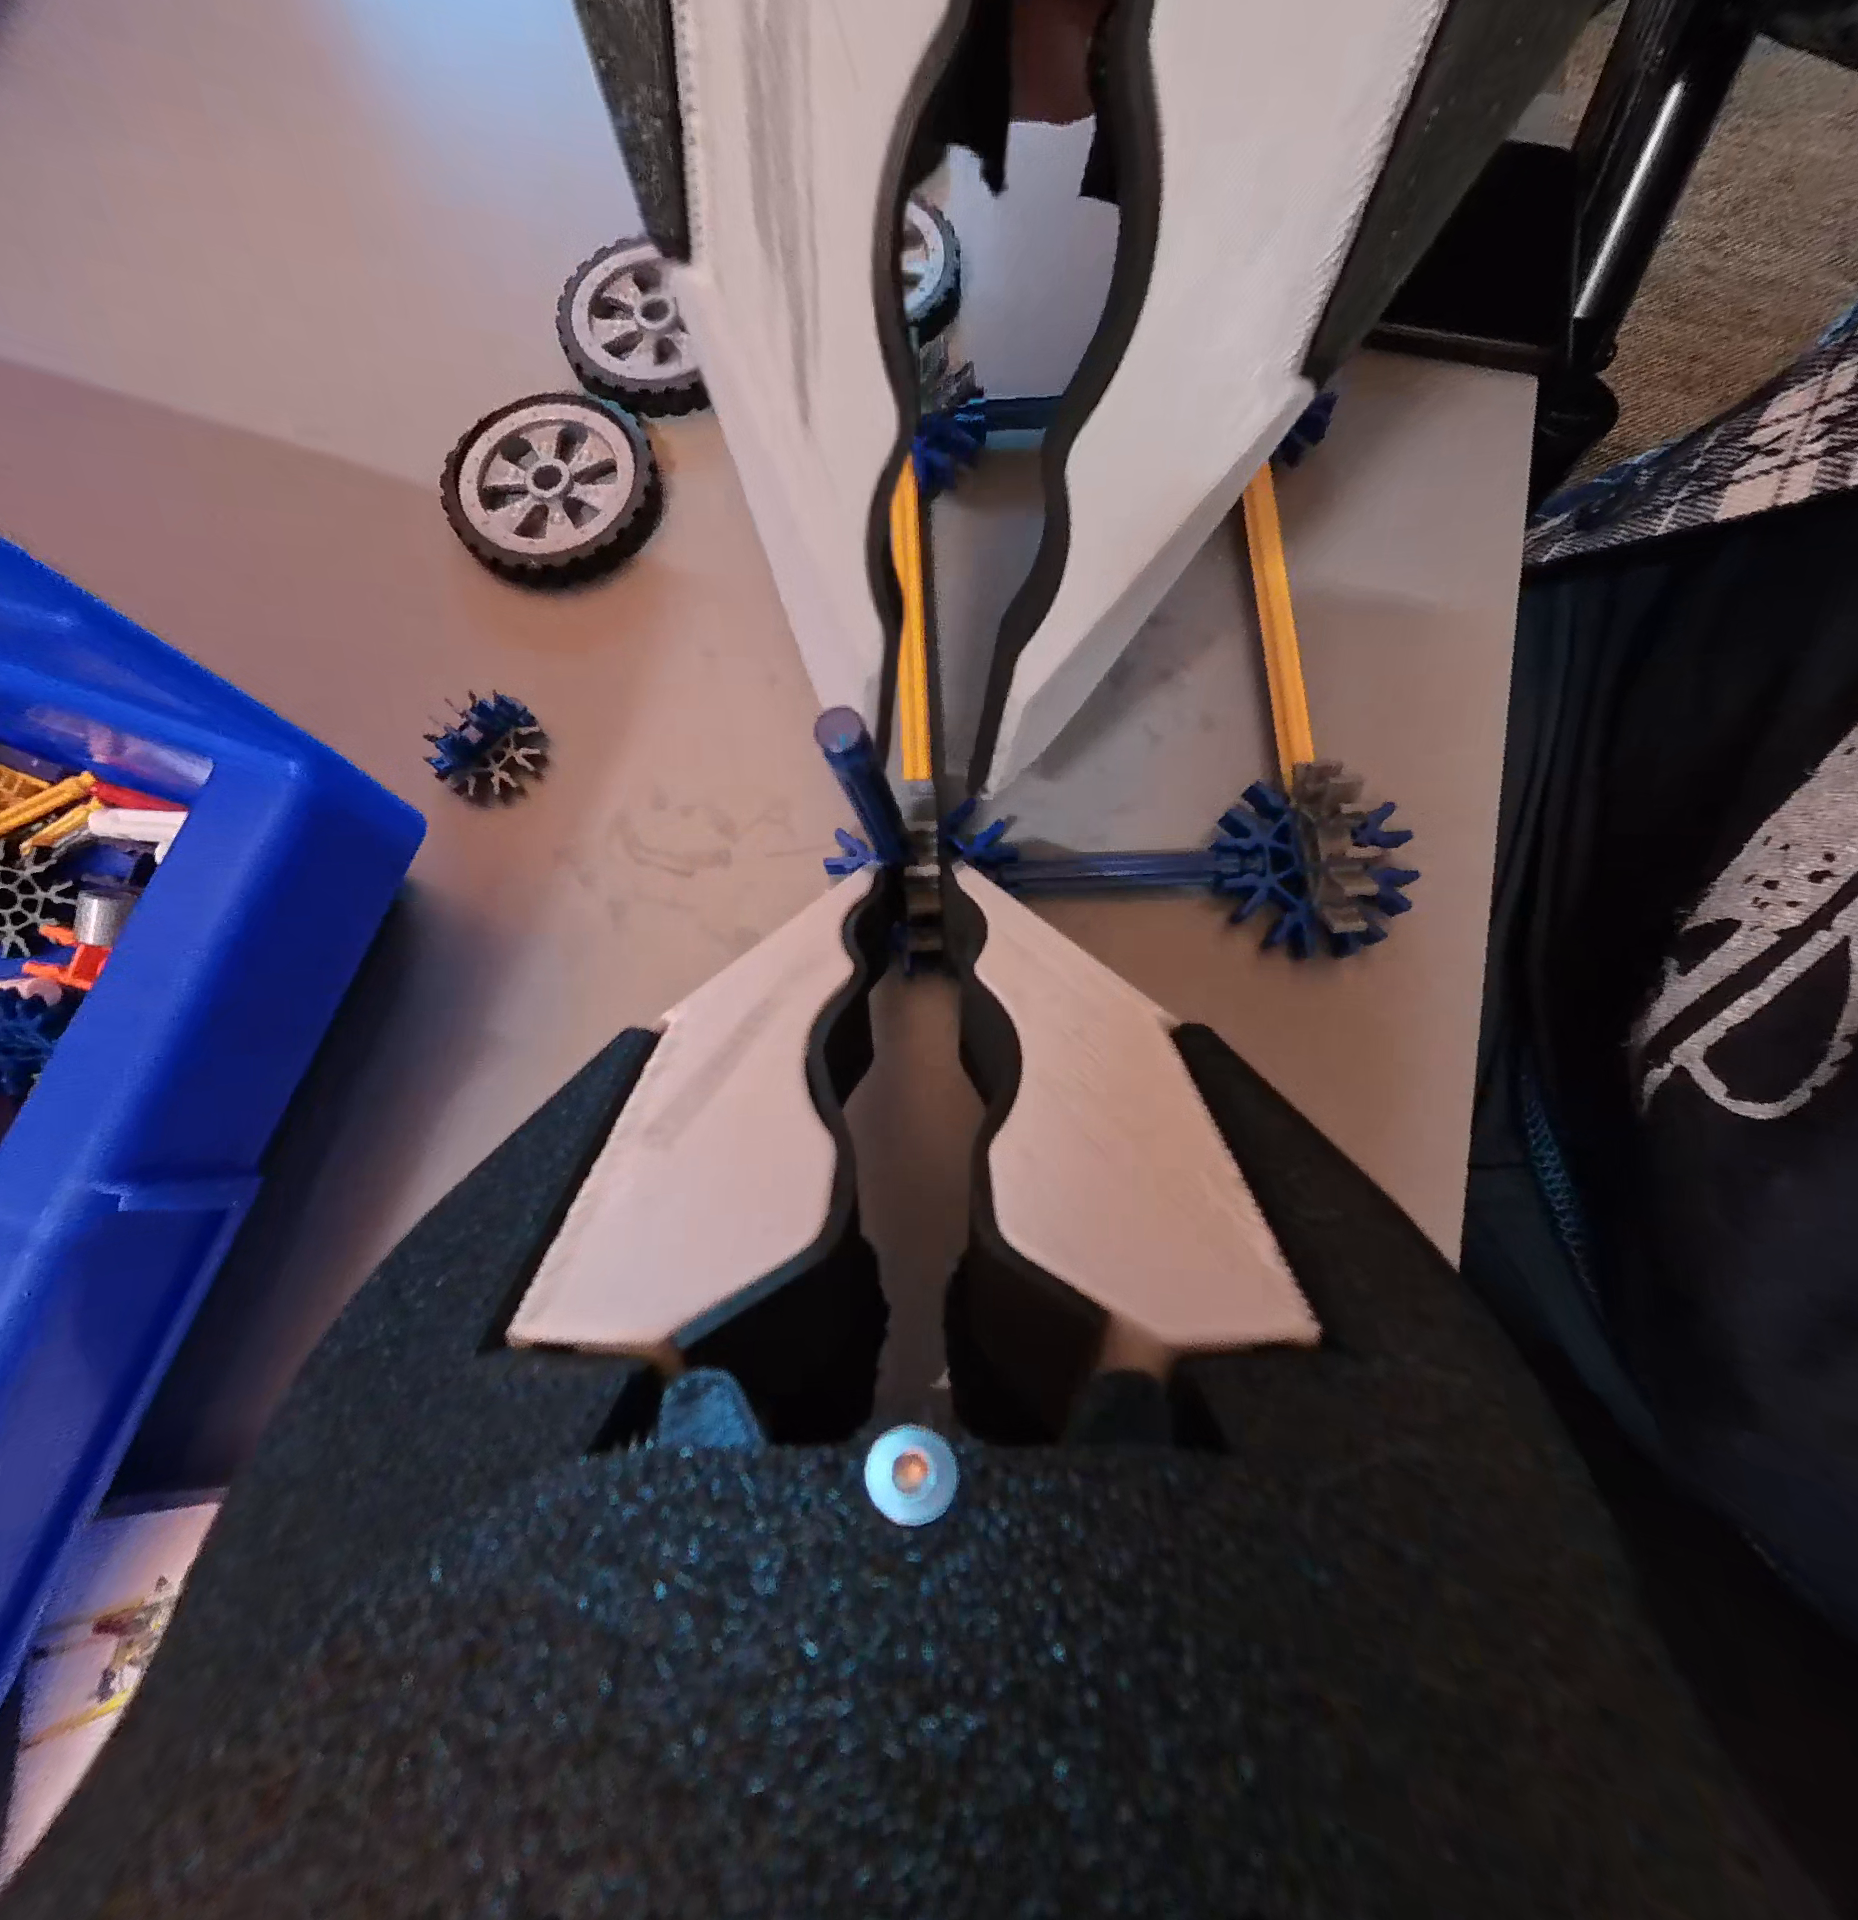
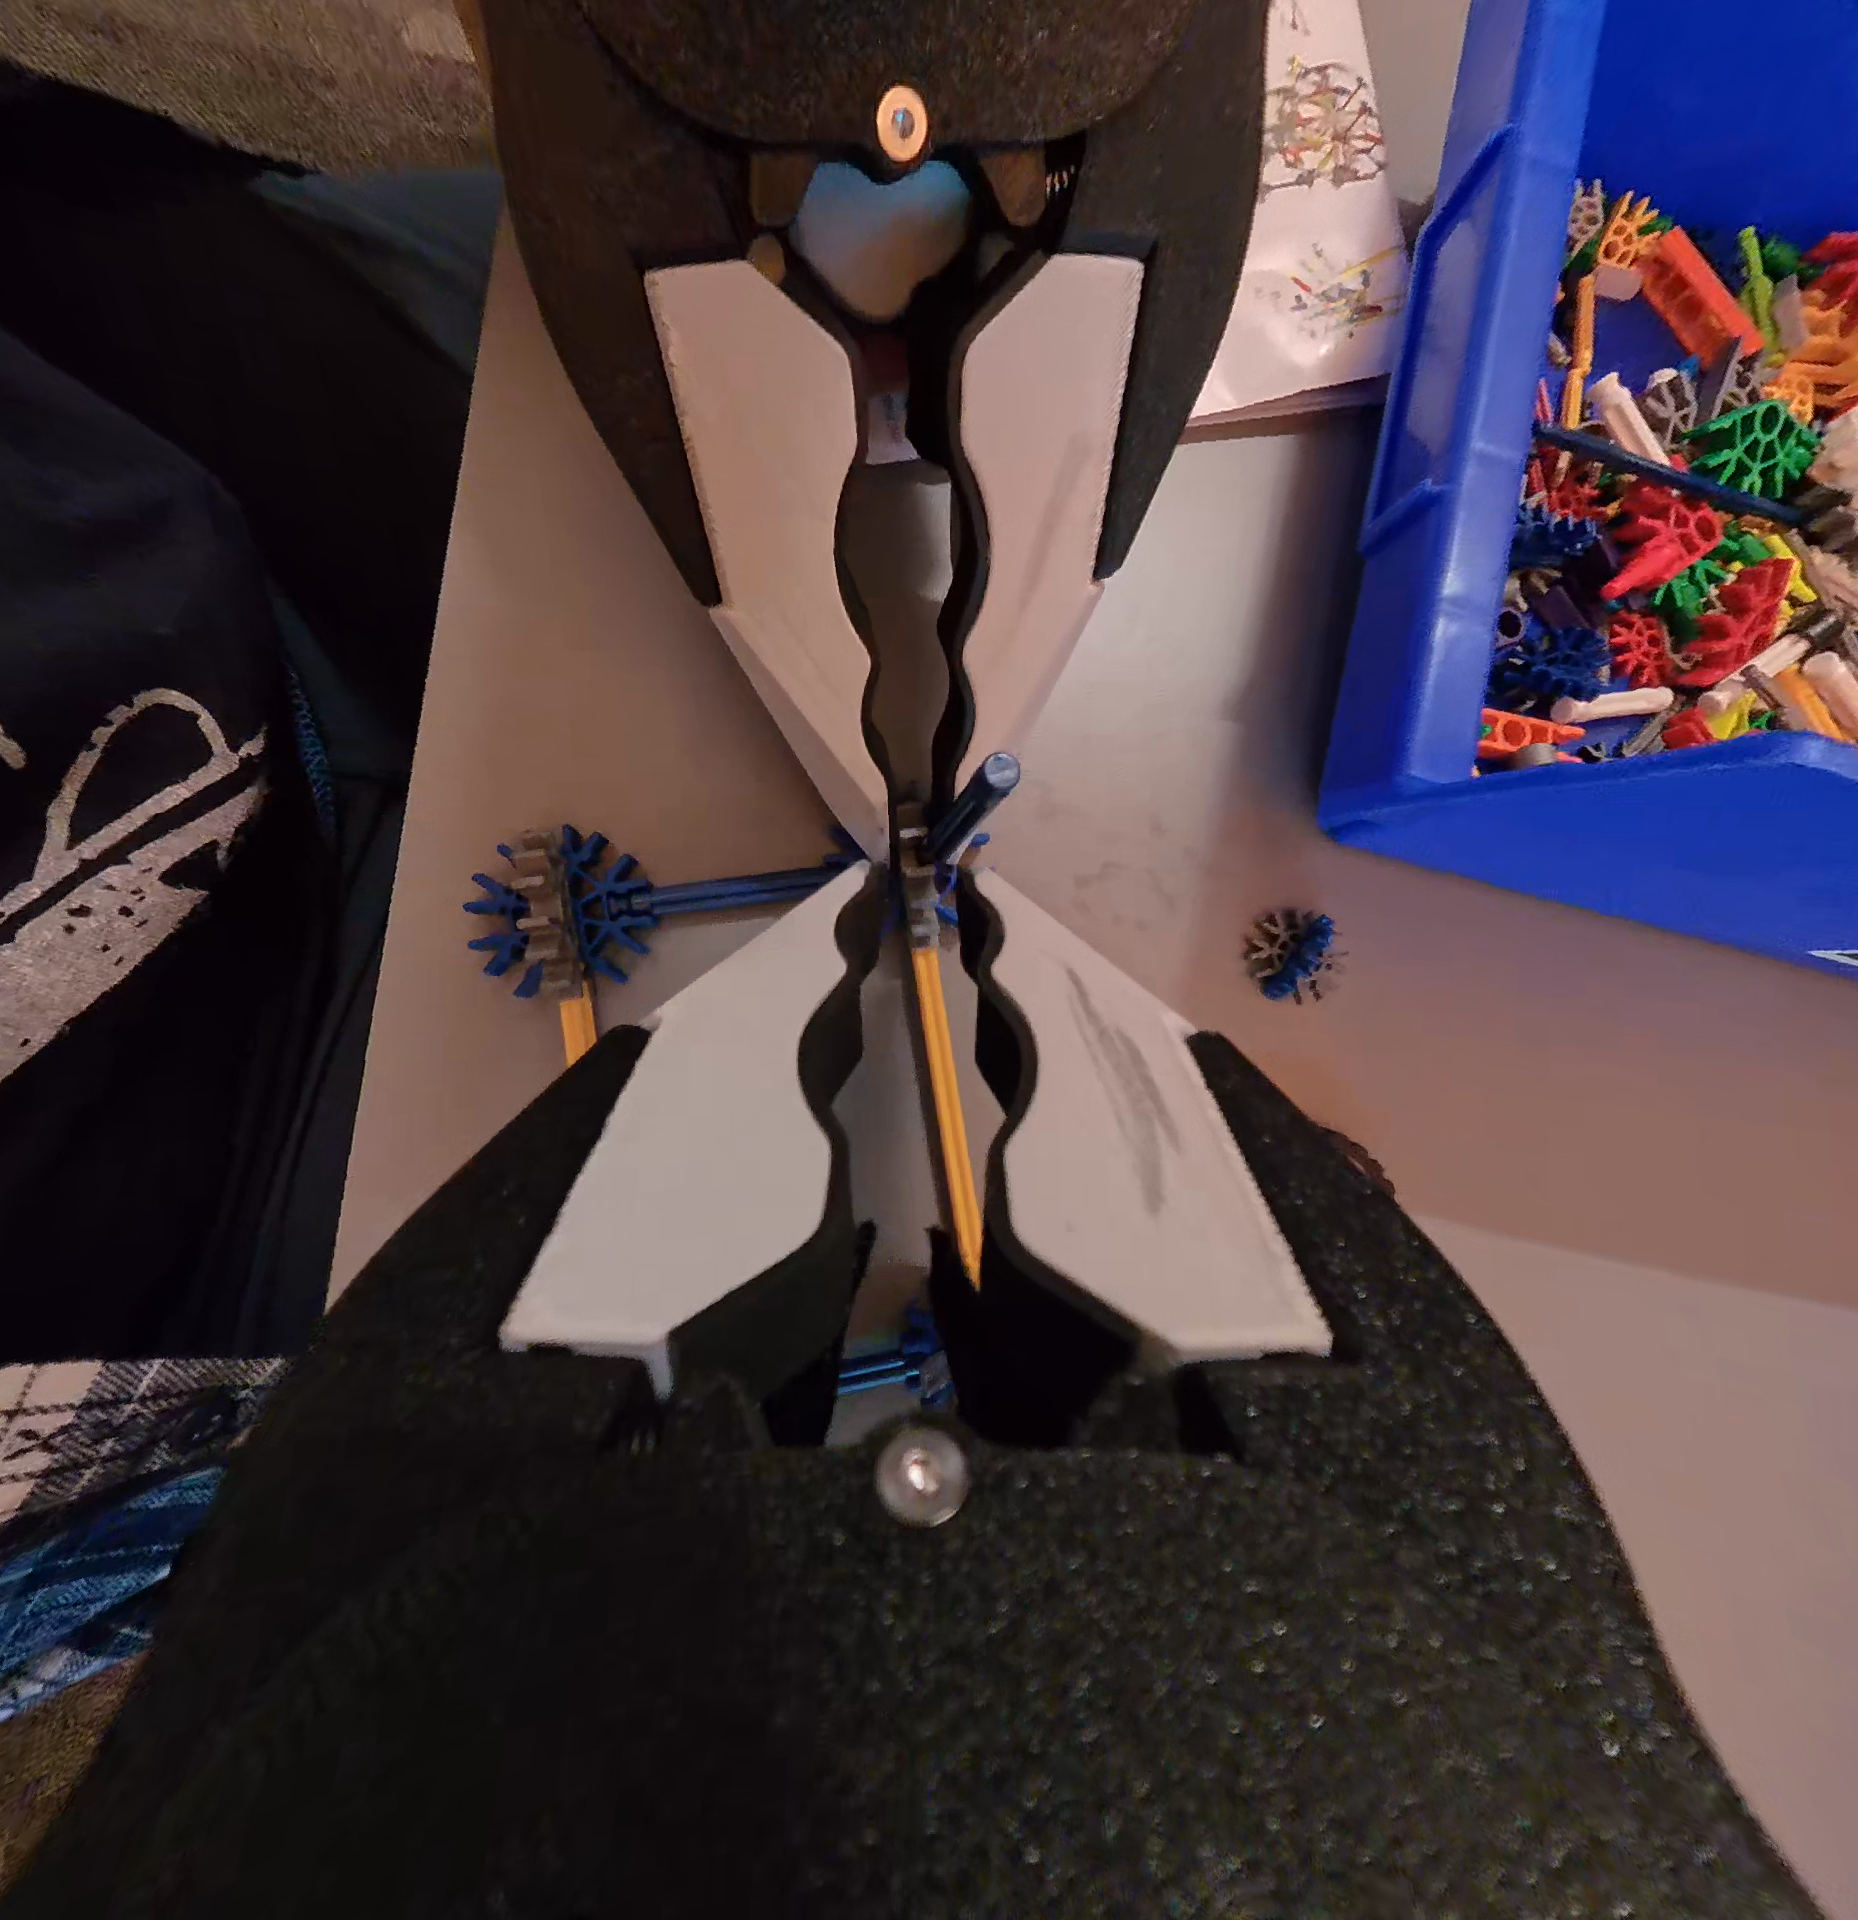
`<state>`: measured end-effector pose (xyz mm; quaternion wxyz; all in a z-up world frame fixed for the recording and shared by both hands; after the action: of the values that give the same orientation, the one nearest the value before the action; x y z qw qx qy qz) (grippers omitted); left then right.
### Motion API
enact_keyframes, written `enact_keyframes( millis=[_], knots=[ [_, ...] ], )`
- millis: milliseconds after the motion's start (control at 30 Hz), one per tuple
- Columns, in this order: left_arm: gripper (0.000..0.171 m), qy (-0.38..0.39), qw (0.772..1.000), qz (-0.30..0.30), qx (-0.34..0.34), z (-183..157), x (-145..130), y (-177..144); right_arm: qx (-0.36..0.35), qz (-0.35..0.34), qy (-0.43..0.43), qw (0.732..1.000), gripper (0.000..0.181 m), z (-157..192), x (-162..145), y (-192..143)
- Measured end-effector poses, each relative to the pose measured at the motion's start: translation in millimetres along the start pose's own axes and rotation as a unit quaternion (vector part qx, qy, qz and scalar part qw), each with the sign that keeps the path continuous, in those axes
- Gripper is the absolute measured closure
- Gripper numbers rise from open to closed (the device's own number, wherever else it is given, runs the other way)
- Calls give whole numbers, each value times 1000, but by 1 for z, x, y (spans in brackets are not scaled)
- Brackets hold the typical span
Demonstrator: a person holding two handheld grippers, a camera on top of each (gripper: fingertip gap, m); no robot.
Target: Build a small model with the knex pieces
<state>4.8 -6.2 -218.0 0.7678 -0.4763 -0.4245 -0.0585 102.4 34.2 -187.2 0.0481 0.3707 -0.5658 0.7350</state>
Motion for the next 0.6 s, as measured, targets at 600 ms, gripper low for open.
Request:
enact_keyframes(
  millis=[600],
  knots=[
    [164, 56, 998, 20, 34, -7, 6, 0, -21, 31, -13, 999, 170, -1, -1, 14]
  ],
)
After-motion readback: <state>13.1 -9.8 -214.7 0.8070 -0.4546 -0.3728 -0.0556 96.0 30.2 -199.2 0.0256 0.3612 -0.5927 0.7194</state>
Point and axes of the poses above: each gripper's, where its closed fingertips meet, y out along the fingers, x out of its top, z = x × y across the jaws, the point moved 8 cm from there along -y, back along the fingers, and after that the axes turned 14 degrees about x, right-handed, at the moved point
